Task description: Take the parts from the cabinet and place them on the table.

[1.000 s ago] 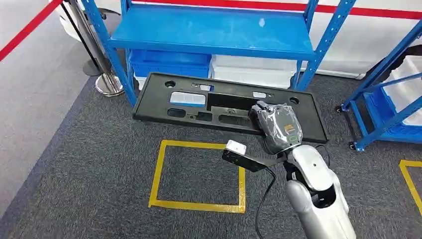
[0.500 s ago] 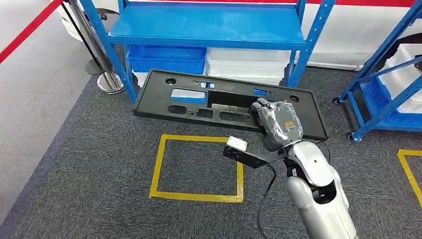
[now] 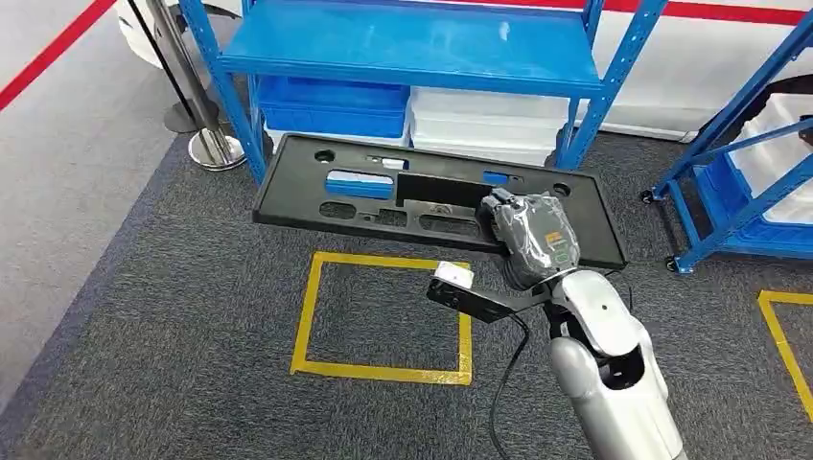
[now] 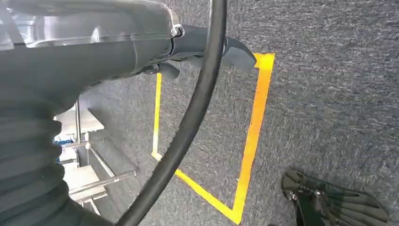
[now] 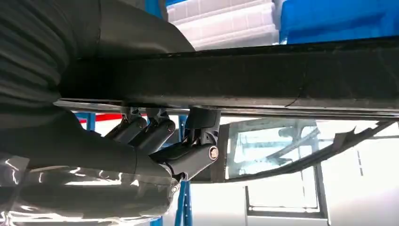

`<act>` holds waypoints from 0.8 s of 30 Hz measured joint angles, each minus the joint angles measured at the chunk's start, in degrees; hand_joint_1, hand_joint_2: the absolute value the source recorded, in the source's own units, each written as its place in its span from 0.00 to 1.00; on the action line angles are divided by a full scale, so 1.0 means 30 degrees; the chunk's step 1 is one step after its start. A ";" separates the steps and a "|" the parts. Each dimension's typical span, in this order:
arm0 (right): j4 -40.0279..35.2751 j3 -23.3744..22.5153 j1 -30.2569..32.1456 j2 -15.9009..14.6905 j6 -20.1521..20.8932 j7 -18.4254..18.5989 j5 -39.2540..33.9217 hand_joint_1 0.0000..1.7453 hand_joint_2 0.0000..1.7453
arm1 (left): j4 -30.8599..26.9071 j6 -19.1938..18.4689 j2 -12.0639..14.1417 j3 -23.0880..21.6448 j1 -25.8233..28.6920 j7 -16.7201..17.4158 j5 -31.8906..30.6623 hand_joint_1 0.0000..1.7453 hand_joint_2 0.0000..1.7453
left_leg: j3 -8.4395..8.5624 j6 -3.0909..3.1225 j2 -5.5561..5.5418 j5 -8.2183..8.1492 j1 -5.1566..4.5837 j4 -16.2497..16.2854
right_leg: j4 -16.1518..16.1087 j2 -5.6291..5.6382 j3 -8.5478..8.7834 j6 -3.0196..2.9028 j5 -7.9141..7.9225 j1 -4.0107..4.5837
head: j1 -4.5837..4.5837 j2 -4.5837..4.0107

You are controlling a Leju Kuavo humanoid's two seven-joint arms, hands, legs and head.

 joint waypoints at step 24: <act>0.0211 0.0000 -0.0277 -0.0065 0.0138 0.0124 -0.0146 1.00 1.00 | 0.0000 0.0000 -0.0022 0.0021 0.0011 -0.0145 0.0204 0.00 1.00 | 0.0562 -0.0177 -0.0412 -0.0545 -0.0005 0.0190 | -0.5587 0.1315 0.1775 -0.0202 0.3292 0.0190 | -0.0014 0.0000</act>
